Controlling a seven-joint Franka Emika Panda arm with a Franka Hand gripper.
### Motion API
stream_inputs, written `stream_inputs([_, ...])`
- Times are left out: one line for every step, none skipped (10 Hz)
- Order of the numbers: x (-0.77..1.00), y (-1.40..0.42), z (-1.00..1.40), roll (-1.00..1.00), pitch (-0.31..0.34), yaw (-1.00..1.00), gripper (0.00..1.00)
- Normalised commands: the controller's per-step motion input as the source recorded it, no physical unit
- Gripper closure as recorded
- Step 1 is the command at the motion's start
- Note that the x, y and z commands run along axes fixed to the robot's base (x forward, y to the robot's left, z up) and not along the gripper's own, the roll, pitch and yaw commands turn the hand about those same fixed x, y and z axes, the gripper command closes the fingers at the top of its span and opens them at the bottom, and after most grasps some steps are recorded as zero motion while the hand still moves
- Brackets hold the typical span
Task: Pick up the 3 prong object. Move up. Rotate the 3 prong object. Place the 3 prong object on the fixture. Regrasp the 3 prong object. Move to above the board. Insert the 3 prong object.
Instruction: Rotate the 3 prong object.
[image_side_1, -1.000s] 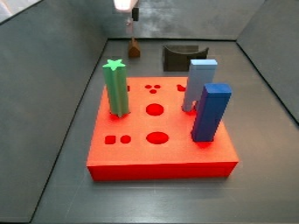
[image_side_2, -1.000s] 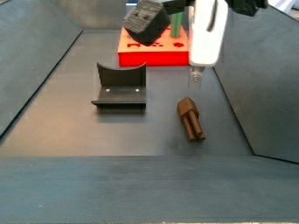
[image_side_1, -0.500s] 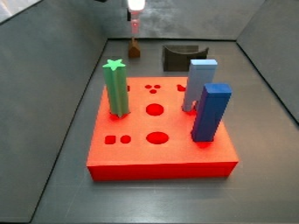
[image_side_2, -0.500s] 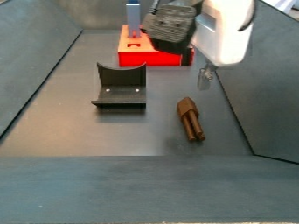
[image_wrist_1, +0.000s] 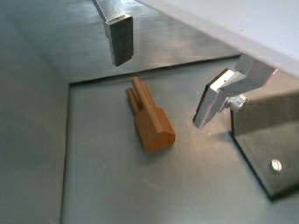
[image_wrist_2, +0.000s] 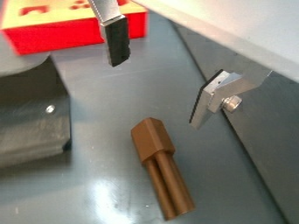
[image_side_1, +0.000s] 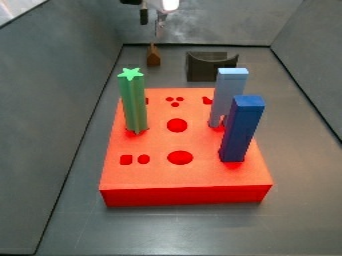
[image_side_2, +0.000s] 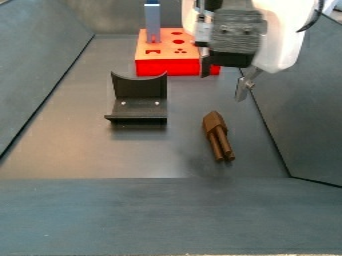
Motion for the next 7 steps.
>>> stream_inputs([0.04, 0.00, -0.02, 0.00, -0.013, 1.00, 0.00])
stream_inputs([0.04, 0.00, -0.02, 0.00, -0.014, 1.00, 0.00])
stream_inputs([0.04, 0.00, -0.02, 0.00, -0.015, 1.00, 0.00])
stream_inputs([0.04, 0.00, -0.02, 0.00, -0.016, 1.00, 0.00])
stream_inputs([0.04, 0.00, -0.02, 0.00, -0.019, 1.00, 0.00])
stream_inputs([0.04, 0.00, -0.02, 0.00, -0.020, 1.00, 0.00])
stream_inputs([0.04, 0.00, -0.02, 0.00, -0.023, 1.00, 0.00])
